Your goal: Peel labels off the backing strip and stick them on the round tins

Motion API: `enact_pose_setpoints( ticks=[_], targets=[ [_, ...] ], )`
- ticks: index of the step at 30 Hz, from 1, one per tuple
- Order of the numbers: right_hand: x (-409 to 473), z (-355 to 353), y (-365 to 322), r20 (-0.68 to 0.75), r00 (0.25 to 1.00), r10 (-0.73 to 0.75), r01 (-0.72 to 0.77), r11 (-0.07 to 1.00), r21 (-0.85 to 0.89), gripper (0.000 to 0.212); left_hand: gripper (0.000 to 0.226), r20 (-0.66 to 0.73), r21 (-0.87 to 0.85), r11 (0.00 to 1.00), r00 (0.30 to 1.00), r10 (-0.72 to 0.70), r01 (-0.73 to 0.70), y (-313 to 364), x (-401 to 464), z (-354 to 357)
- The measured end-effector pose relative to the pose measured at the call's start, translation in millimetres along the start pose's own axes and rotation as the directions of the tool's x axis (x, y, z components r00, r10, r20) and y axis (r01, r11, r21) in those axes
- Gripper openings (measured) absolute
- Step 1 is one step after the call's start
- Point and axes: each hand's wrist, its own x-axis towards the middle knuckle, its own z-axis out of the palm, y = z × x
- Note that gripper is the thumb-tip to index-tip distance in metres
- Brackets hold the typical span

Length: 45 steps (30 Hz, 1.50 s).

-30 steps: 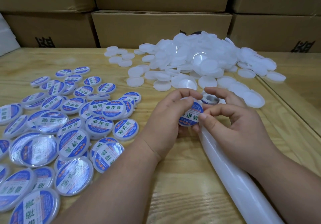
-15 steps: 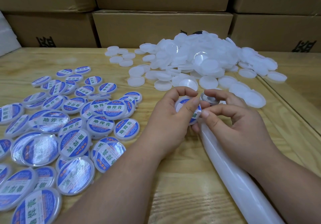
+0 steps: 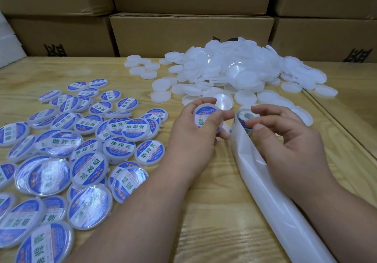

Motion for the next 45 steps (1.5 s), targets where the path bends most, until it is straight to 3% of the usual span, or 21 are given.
enact_pose_setpoints(
  ticks=[2, 7, 12, 15, 16, 18, 19, 21, 23, 28, 36, 38, 39, 41, 42, 44, 45],
  targets=[
    [0, 0, 0, -0.007, 1.0, 0.002, -0.002, 1.0, 0.001, 0.015, 0.011, -0.002, -0.087, 0.996, 0.999, -0.033, 0.032, 2, 0, 1],
    [0, 0, 0, -0.018, 1.0, 0.022, -0.022, 1.0, 0.011, 0.014, 0.037, -0.197, -0.089, 0.994, 0.978, -0.075, 0.058, -2, 0, 1],
    [0, -1, 4, -0.012, 1.0, 0.021, -0.021, 1.0, 0.004, 0.022, 0.017, -0.217, -0.266, 0.962, 0.969, -0.12, 0.06, 0, 5, 1],
    [0, -3, 5, -0.005, 1.0, 0.023, -0.023, 1.0, -0.001, 0.029, 0.038, -0.291, -0.21, 0.977, 0.956, -0.045, -0.018, -4, 10, -3],
    [0, -2, 5, -0.006, 1.0, 0.02, -0.02, 1.0, 0.001, 0.027, 0.036, -0.334, -0.181, 0.983, 0.942, -0.025, -0.038, -4, 10, -5],
    [0, -1, 4, -0.014, 1.0, 0.02, -0.02, 1.0, 0.013, 0.019, 0.013, -0.398, -0.175, 0.984, 0.917, -0.032, -0.041, -3, 11, -7],
    [1, -1, 4, -0.02, 0.999, 0.025, -0.024, 1.0, 0.018, 0.017, 0.014, -0.413, -0.213, 0.977, 0.908, -0.065, -0.026, -2, 10, -8],
    [0, 1, 4, -0.032, 0.999, 0.029, -0.029, 0.999, 0.019, 0.017, 0.02, -0.415, -0.331, 0.944, 0.897, -0.153, 0.008, 1, 11, -11],
    [1, 1, 5, -0.038, 0.999, 0.028, -0.027, 0.999, 0.018, 0.017, 0.011, -0.381, -0.432, 0.902, 0.905, -0.189, 0.007, 4, 11, -12],
    [1, 1, 5, -0.049, 0.999, 0.019, -0.018, 1.0, 0.024, 0.018, 0.018, -0.342, -0.676, 0.737, 0.896, -0.285, -0.024, 15, 11, -17],
    [2, 1, 5, -0.052, 0.998, 0.028, -0.028, 1.0, 0.001, 0.017, 0.036, -0.398, -0.721, 0.69, 0.855, -0.333, -0.066, 19, 12, -26],
    [1, 1, 4, -0.054, 0.998, 0.033, -0.033, 0.999, -0.009, 0.017, 0.027, -0.405, -0.655, 0.753, 0.87, -0.281, -0.062, 18, 10, -26],
    [2, 1, 4, -0.057, 0.998, 0.035, -0.036, 0.999, -0.018, 0.017, 0.022, -0.423, -0.545, 0.836, 0.88, -0.218, -0.055, 16, 9, -24],
    [2, 1, 3, -0.07, 0.997, 0.036, -0.039, 0.998, -0.05, 0.017, 0.025, -0.419, -0.189, 0.98, 0.908, -0.029, -0.056, 10, 7, -16],
    [2, 1, 2, -0.079, 0.996, 0.035, -0.041, 0.997, -0.07, 0.016, 0.028, -0.359, 0.002, 0.998, 0.931, 0.065, -0.069, 6, 5, -12],
    [2, 1, 3, -0.099, 0.994, 0.045, -0.055, 0.994, -0.096, 0.014, 0.033, -0.145, 0.4, 0.913, 0.979, 0.146, -0.077, -3, 2, -4],
    [2, 0, 3, -0.109, 0.992, 0.058, -0.069, 0.992, -0.101, 0.017, 0.036, -0.035, 0.603, 0.793, 0.99, 0.138, -0.089, -7, 0, -2]
  ],
)
